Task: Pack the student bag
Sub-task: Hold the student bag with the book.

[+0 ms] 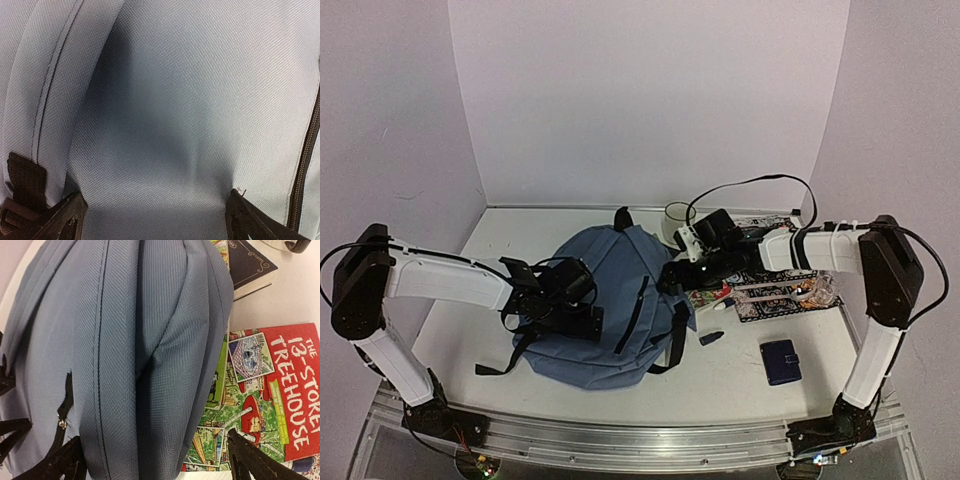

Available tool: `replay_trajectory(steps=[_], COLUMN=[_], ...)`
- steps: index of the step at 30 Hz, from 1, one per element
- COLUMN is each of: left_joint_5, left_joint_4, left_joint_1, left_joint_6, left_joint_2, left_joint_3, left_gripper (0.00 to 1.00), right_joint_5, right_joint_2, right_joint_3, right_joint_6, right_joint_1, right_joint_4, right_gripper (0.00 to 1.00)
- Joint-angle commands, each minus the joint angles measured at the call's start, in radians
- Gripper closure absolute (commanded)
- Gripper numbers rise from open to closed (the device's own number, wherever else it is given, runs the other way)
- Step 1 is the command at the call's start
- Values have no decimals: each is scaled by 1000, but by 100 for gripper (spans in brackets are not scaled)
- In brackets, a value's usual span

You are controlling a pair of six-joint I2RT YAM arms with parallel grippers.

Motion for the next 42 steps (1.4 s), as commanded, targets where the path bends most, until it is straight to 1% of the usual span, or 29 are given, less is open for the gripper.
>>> replay_trajectory(steps=[1,8,11,15,16,20,23,26,27,29,33,35,38,42], left_joint_5=[-1,8,5,8,10,6,13,34,49,67,114,115,136,142], left_joint_4=[-43,-12,1,4,5,10,27,66,84,104,108,111,110,100], left_joint_1=[6,7,7,7,8,11,20,30,34,37,39,40,41,41], left_joint_6=[20,27,32,42,47,82,110,132,135,137,125,100,73,59], left_joint_2=[-47,-91,-110,-116,-117,-116,-115,-115,-111,-94,-20,26,87,162], left_joint_3=[-24,-41,-37,-15,-9,15,38,63,81,111,221,275,356,431], left_gripper=[0,1,1,1,1,1,1,1,1,1,2,4,9,19], right_joint_5=[-62,-146,-202,-282,-300,-402,-475,-517,-524,-536,-566,-570,-528,-494], right_joint_2=[-5,83,119,149,152,147,140,133,129,116,94,83,50,25], right_joint_3=[7,33,39,44,44,54,70,83,83,81,76,72,52,30], right_joint_6=[45,49,46,41,37,14,7,12,15,22,40,59,83,101], right_joint_1=[-28,-59,-66,-73,-75,-82,-81,-82,-82,-82,-79,-78,-73,-66], right_joint_4=[81,148,180,207,212,223,224,224,227,235,266,279,303,329], right_gripper=[2,3,8,21,26,51,74,98,100,100,100,100,100,100])
